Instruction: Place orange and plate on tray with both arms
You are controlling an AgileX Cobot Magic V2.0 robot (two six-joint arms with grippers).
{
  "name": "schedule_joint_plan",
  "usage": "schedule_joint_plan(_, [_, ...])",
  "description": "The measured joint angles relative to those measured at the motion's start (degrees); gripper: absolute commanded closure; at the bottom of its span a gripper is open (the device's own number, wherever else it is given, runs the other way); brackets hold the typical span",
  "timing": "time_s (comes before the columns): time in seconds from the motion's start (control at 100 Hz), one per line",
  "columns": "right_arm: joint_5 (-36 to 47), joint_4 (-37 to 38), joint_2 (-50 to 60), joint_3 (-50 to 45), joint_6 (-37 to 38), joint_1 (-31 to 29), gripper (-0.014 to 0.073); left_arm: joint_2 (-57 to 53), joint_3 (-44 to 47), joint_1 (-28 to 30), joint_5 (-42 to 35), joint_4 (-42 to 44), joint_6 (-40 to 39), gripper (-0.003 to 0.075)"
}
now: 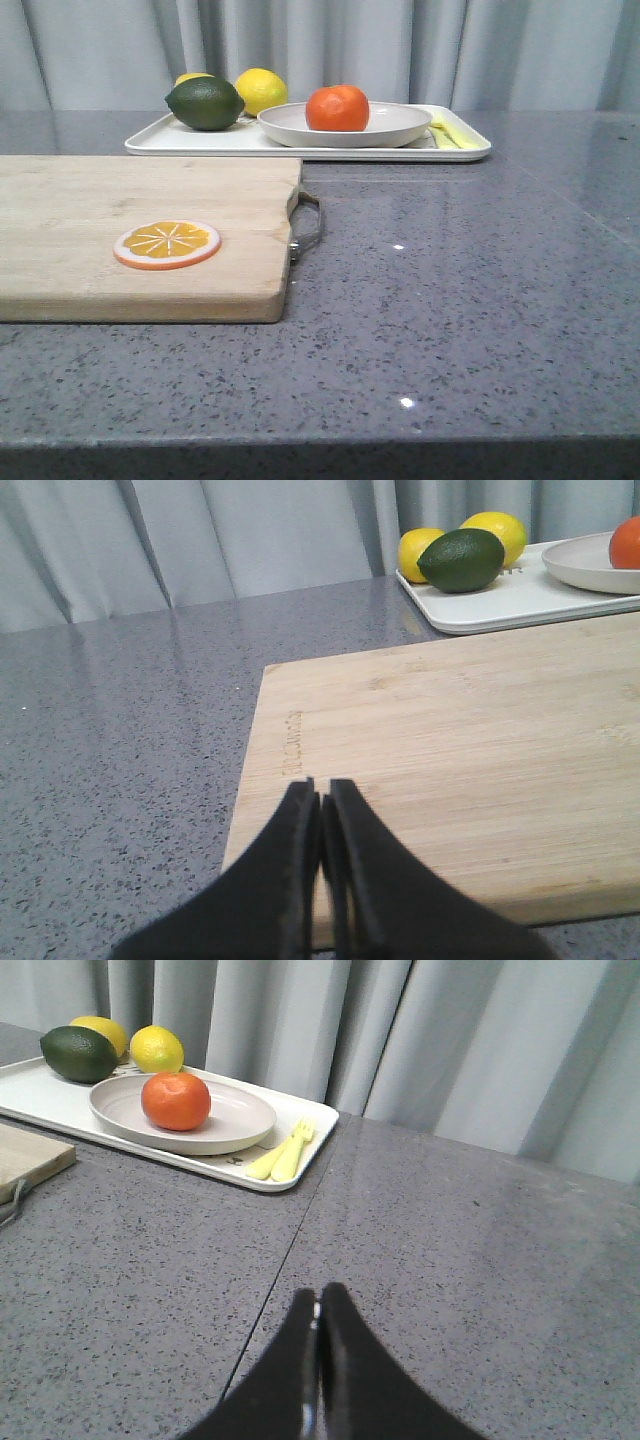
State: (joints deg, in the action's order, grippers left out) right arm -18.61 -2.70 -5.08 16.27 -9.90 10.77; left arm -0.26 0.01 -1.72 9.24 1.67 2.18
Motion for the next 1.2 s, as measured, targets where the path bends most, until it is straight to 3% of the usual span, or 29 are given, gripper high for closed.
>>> schedule_joint_plan(0.21, [0.4,0.1,0.6,-1.4,0.0,0.0,0.0662,0.0,0.0,0.0,0.0,0.0,0.0,0.0741])
schedule_joint_plan(0.62, [13.4,2.1,5.6,-16.2,5.7,-1.2,0.0662,0.0,0.0,0.0,-0.1,0.0,0.0,0.0741])
schedule_joint_plan(1.2, [15.0,3.7,5.7,-18.0,7.3,-3.8,0.0662,0.0,0.0,0.0,-0.1,0.0,0.0,0.0741])
